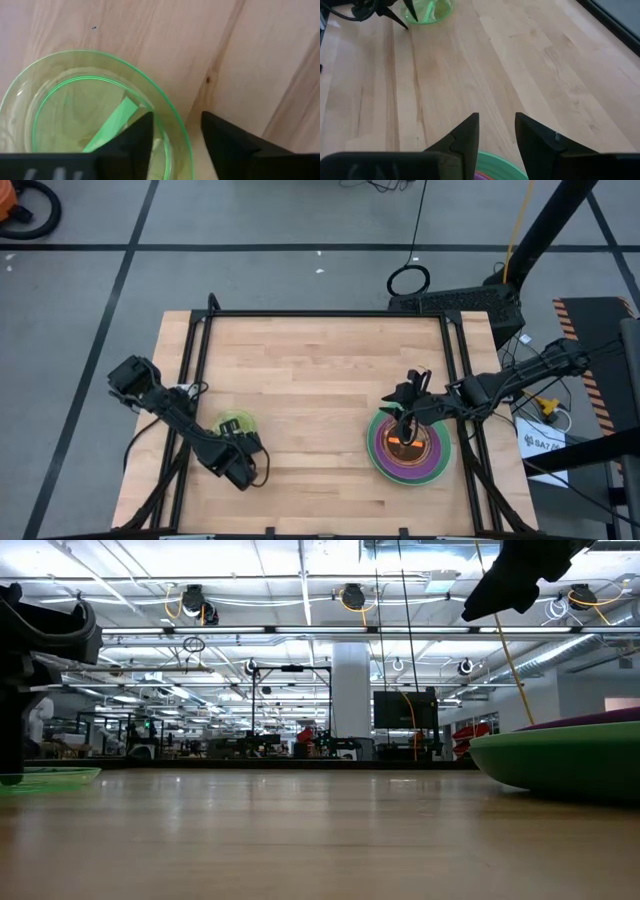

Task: Stack plastic plates
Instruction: Stack the small green plate on top of the small orange plate, then return to Home Position

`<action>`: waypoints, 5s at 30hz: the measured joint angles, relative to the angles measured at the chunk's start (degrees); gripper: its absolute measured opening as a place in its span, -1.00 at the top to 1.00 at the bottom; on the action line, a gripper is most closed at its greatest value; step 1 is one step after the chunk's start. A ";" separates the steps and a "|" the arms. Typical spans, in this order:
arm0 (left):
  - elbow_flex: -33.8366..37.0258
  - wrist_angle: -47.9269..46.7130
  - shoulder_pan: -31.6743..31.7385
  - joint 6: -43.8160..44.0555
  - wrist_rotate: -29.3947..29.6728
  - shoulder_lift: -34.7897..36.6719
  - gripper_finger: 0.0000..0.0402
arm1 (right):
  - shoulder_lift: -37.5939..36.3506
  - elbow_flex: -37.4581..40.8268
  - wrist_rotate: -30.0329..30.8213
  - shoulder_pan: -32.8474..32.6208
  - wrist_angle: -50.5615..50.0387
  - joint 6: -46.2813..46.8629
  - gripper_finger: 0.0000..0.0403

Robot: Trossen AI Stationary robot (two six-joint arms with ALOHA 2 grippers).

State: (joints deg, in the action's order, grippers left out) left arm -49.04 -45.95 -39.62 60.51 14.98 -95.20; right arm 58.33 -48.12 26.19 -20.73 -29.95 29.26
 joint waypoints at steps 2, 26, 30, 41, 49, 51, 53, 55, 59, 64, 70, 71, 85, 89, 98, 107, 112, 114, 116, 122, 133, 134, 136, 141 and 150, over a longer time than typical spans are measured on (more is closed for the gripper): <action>0.02 0.18 -0.32 0.09 0.09 -0.04 0.29 | 0.00 0.00 0.12 0.00 0.09 0.17 0.41; -17.77 -9.24 -1.60 -27.49 14.21 -0.02 0.96 | 8.41 0.00 -1.02 -1.02 10.07 -12.47 0.41; -22.33 -4.81 -0.15 -41.32 16.34 0.04 0.97 | 14.87 0.00 -2.22 -2.70 19.86 -20.74 0.41; -23.61 7.54 6.28 -58.17 11.58 0.07 0.97 | 27.41 -6.90 -2.46 -5.49 37.21 -37.66 0.34; -23.61 9.65 9.84 -63.82 8.05 0.07 0.97 | 32.65 -11.75 -2.20 -5.12 35.86 -41.45 0.34; -23.61 9.92 10.42 -64.99 7.56 0.07 0.97 | 33.40 -12.03 -2.09 -4.73 35.45 -41.77 0.34; -23.61 10.33 10.80 -66.25 7.42 0.07 0.97 | 33.87 -12.15 -2.08 -4.43 35.32 -41.94 0.34; -23.61 10.92 11.14 -67.67 6.95 0.07 0.97 | 34.23 -12.16 -2.11 -4.07 35.32 -41.90 0.34; -23.58 11.91 11.76 -69.98 5.98 0.07 0.97 | 34.45 -12.20 -2.22 -3.55 34.78 -41.95 0.34; -23.58 12.47 12.24 -71.91 5.88 0.07 0.97 | 34.42 -12.20 -2.24 -3.37 33.89 -41.96 0.34; -23.58 12.61 13.14 -73.14 5.08 0.07 0.97 | 34.40 -12.20 -2.40 -3.37 33.48 -41.97 0.46; -23.58 12.63 13.33 -73.40 4.79 0.07 0.97 | 34.40 -12.20 -2.43 -3.37 33.43 -41.97 0.50; -23.58 12.98 14.64 -74.58 4.48 0.07 0.74 | 34.40 -12.15 -3.73 -3.23 31.86 -41.70 0.96; -23.58 12.94 14.58 -75.59 4.48 0.07 0.52 | 34.37 -12.15 -3.71 -3.32 31.80 -41.92 0.99; -23.56 9.30 15.26 -78.86 10.29 3.64 0.28 | 28.63 -12.15 0.59 -4.06 22.09 -40.10 1.00; -23.54 8.17 17.05 -74.71 10.58 10.13 0.28 | 19.80 -12.67 4.04 -9.02 2.10 -26.47 1.00; -23.54 8.74 17.20 -73.55 10.59 11.12 0.28 | 18.65 -14.95 2.21 -13.03 -10.17 -14.84 1.00; -23.54 8.33 17.14 -72.74 10.58 10.97 0.28 | 18.86 -15.17 1.34 -14.88 -14.54 -9.18 1.00; -23.54 8.33 17.14 -71.76 10.57 10.99 0.28 | 18.82 -15.25 -2.35 -16.11 -18.12 -2.59 1.00; -22.66 8.97 17.16 -72.79 10.56 11.04 0.28 | 20.49 -15.26 -8.52 -21.02 -21.31 12.33 1.00; -17.93 15.18 17.86 -75.36 5.90 12.98 0.28 | 27.09 -15.26 -8.34 -23.91 -22.26 24.81 0.67; -16.83 16.67 17.97 -75.43 5.61 13.68 0.28 | 27.37 -15.26 -8.34 -23.91 -22.32 25.55 0.62; -14.28 18.22 18.12 -75.23 5.42 14.95 0.28 | 27.61 -15.26 -8.29 -23.91 -22.67 27.21 0.52; -7.18 25.64 18.18 -74.26 5.42 20.15 0.28 | 27.63 -15.26 -6.42 -24.04 -23.02 28.61 0.31; 3.64 34.26 18.21 -70.58 5.88 29.01 0.28 | 27.61 -15.23 4.23 -24.06 -20.83 25.31 0.20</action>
State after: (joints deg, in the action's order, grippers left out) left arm -45.40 -11.69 -21.41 -10.07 20.86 -66.19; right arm 85.93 -63.35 30.42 -44.80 -50.78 54.56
